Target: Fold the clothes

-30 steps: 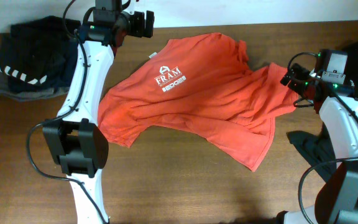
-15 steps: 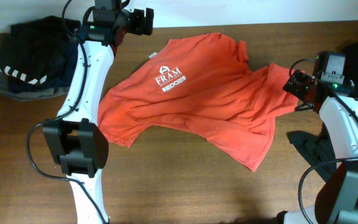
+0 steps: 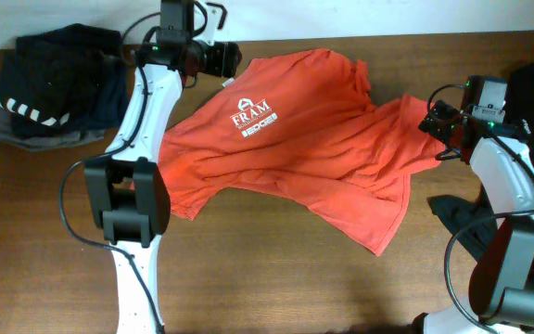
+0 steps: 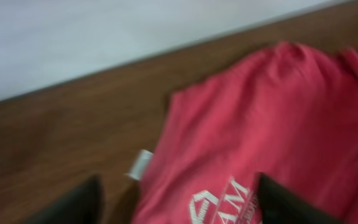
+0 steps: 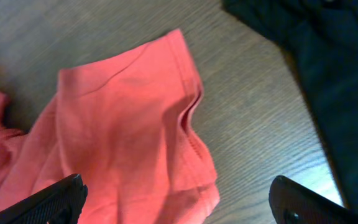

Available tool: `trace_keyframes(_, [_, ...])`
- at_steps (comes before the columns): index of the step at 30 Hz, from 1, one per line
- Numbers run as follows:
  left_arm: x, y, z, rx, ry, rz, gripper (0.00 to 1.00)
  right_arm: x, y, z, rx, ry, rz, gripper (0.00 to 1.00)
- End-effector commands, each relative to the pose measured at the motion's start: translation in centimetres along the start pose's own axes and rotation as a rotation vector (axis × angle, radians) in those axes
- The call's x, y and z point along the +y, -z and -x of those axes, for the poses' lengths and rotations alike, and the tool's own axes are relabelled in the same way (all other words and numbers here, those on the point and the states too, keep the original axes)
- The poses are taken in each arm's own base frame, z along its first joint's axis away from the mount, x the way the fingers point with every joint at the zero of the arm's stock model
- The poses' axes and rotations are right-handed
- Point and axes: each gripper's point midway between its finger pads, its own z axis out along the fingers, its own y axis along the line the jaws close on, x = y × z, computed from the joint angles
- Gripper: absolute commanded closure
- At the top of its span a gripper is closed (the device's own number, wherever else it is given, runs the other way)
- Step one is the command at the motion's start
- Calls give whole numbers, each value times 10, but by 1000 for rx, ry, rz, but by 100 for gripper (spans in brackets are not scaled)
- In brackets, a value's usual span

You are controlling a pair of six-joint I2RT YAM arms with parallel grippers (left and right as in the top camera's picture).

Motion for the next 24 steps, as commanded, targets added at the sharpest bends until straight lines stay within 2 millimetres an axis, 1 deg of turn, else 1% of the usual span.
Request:
trace_keyframes(1, [-46, -15, -11, 15, -24, -233, 30, 18, 4, -2, 30, 6, 97, 1])
trace_keyframes(5, [-73, -34, -34, 77, -94, -295, 30, 29, 6, -15, 96, 7, 173, 1])
trace_keyframes(8, [-96, -54, -50, 103, -160, -330, 30, 27, 7, -22, 125, 8, 162, 1])
trace_keyframes(10, [-107, -68, -55, 94, -195, -338, 30, 24, 7, -27, 147, 7, 154, 2])
trace_keyframes(12, [-114, -82, -57, 74, -220, -330, 29, 23, 8, -35, 180, 11, 149, 1])
trace_keyframes(13, [-114, -89, -59, 69, -230, -316, 25, 21, 9, -40, 202, 11, 145, 1])
trace_keyframes(16, [-112, -105, -63, 54, -246, -285, 25, 15, 11, -53, 256, 21, 124, 2])
trace_keyframes(20, [-106, -118, -67, 41, -252, -264, 26, 12, 13, -60, 280, 88, 120, 1])
trace_keyframes(24, [-96, -128, -75, 51, -251, -225, 39, 8, 15, -70, 323, 88, 104, 1])
